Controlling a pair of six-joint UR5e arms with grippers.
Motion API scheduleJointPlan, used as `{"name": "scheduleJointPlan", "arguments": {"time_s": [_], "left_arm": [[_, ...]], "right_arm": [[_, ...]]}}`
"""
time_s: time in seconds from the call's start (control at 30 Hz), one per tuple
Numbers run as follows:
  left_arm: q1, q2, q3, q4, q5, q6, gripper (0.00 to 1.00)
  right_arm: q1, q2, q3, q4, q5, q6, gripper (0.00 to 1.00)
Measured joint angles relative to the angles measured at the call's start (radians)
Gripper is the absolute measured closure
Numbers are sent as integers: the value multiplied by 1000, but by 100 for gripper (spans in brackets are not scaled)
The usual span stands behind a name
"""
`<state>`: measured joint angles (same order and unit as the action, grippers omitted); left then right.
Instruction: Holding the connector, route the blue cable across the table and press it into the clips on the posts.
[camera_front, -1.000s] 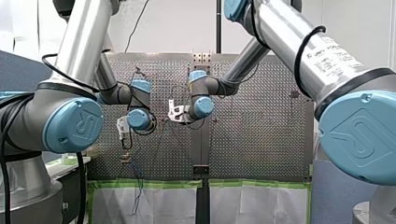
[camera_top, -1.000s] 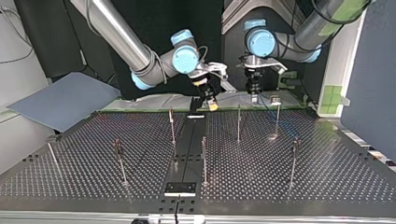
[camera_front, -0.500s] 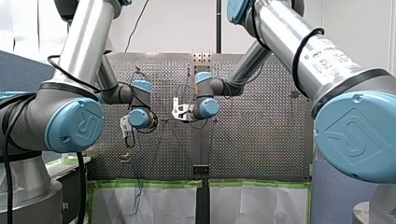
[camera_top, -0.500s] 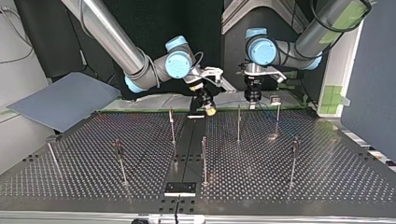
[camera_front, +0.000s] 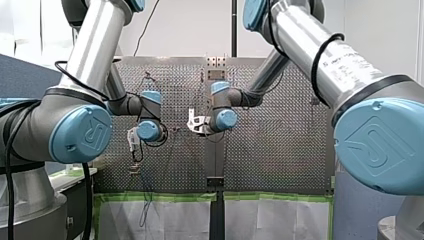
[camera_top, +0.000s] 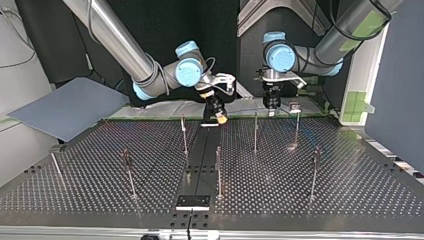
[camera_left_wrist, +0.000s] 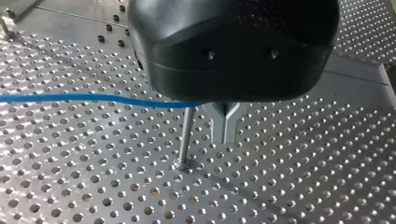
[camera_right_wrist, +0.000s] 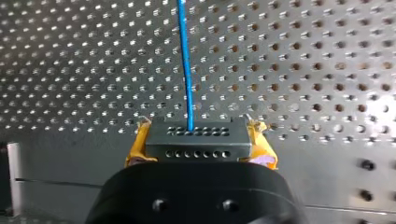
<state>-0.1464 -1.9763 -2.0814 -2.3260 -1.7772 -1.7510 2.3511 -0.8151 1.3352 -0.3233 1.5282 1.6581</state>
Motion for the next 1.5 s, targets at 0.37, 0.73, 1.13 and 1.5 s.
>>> {"name": "scheduleJointPlan", "arguments": {"time_s": [0.37, 0.73, 1.13, 1.5], "left_arm": [[15, -1, 49, -1, 27, 2, 98], [37, -62, 125, -28, 56, 3, 98], [68, -79, 187, -66, 84, -2, 98], [85, -80, 227, -72, 103, -1, 98]], "right_arm": [[-17, 8, -1, -4, 3, 1, 100], [-50, 10, -1, -12, 2, 2, 100], [-75, 11, -1, -36, -12, 1, 100], [-90, 11, -19, -39, -22, -2, 100]]}}
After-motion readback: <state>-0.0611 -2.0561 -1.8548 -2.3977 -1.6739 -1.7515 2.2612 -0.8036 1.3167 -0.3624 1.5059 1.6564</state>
